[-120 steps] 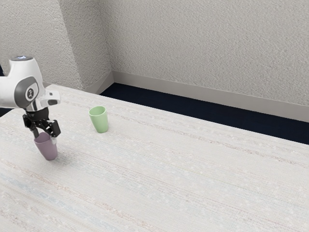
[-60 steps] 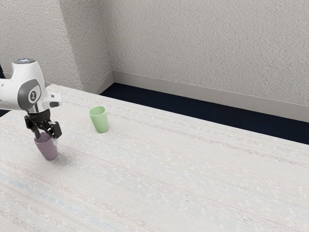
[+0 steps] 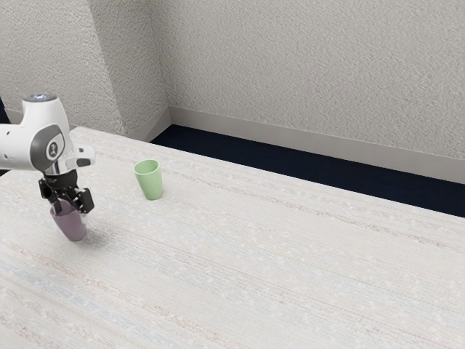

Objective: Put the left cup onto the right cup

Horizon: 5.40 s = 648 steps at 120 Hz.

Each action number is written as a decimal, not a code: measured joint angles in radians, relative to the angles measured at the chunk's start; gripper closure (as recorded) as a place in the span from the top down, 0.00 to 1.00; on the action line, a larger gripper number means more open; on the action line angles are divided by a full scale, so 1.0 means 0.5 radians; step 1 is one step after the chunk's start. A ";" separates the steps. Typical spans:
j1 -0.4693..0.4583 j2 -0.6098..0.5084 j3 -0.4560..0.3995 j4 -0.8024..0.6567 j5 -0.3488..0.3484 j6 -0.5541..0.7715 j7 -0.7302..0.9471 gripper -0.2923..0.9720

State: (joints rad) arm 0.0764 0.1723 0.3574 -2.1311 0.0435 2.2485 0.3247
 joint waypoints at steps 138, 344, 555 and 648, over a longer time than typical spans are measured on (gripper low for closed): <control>-0.015 0.089 0.000 -0.005 -0.047 0.177 0.002 0.74; -0.097 0.048 0.000 0.139 -0.093 0.117 -0.066 0.15; -0.126 1.036 -0.108 1.942 -0.360 -0.660 -0.046 0.15; -0.125 1.040 -0.129 1.965 -0.370 -0.740 -0.050 0.15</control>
State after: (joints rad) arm 0.0138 0.6922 0.2931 -1.1486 -0.1414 1.8784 0.2995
